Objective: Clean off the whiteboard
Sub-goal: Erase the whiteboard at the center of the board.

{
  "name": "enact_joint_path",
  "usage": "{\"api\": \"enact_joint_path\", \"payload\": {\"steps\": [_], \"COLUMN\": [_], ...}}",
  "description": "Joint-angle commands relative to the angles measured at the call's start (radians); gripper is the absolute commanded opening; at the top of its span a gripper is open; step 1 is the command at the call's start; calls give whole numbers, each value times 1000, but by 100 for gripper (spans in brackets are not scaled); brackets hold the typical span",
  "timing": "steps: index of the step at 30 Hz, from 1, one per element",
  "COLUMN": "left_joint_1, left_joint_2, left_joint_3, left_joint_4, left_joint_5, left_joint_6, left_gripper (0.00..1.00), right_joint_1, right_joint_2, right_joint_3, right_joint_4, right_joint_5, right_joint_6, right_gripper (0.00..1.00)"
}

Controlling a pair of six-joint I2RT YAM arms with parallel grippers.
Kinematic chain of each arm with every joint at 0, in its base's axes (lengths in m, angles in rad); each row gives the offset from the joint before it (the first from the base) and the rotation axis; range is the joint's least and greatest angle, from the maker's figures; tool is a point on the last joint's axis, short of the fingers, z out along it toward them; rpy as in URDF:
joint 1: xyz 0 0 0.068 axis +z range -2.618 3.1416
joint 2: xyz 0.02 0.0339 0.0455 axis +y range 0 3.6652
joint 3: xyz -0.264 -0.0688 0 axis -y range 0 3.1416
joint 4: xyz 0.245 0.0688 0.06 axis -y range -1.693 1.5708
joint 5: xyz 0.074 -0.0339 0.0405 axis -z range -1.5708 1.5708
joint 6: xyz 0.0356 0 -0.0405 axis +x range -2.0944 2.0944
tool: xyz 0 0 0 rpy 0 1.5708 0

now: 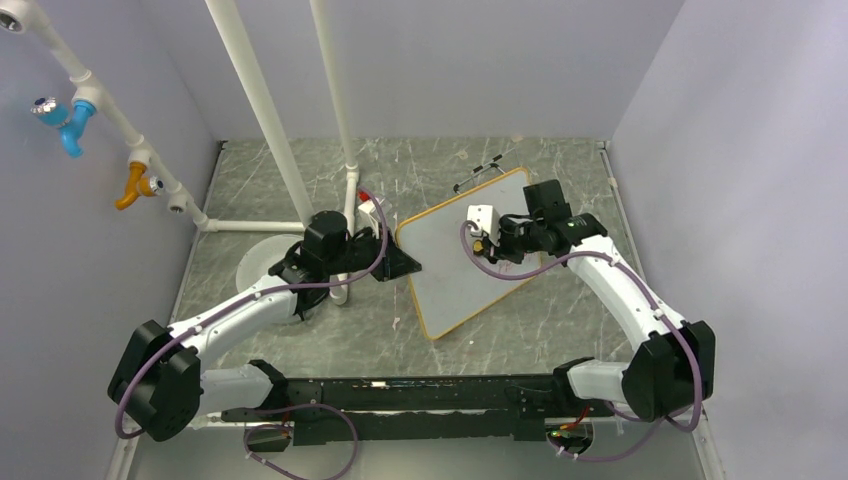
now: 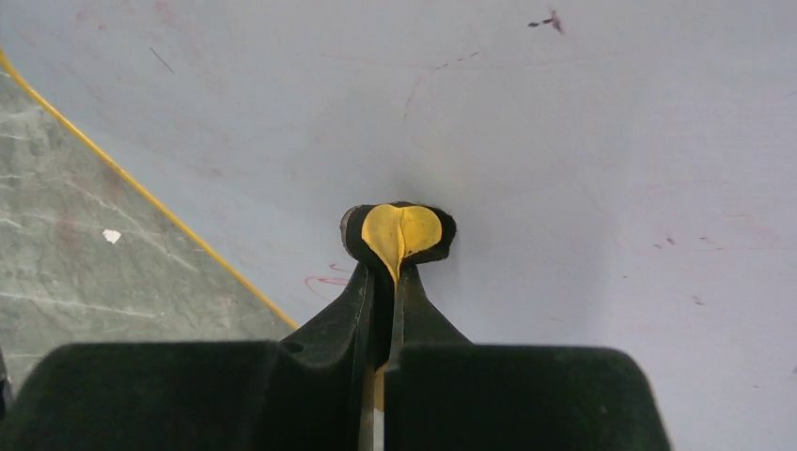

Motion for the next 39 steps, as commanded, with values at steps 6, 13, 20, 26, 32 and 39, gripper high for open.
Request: {"api": "enact_joint_path", "payload": {"steps": [6,13,20,26,32,39], "left_joint_1": [-14,-13,-11,-9,-8,-7], "left_joint_2": [-53,-48,-55,-62,-74,-69], "left_joint_3": [10,4,0,-6,-9,-1], "left_joint_4": [103,115,110,120,114,104], "left_joint_5": [93,96,92,93,91,92], "left_joint_6": [7,0,2,-8,-7,-3], "left_gripper": [0,0,0,0,0,0], "right_joint_1": [12,11,1,-19,20,21], "right_joint_2": [0,3,22,15,8,41], "right_joint_3": [-217,-189,-35,-54,-217,-207], "right_joint_4": [86,79,42,79,98,87], "right_joint_5": [-46,-39,-25,-4,37,59], "right_joint_6": [-6,-1,28,65,15,22], "right_gripper": [0,0,0,0,0,0]}}
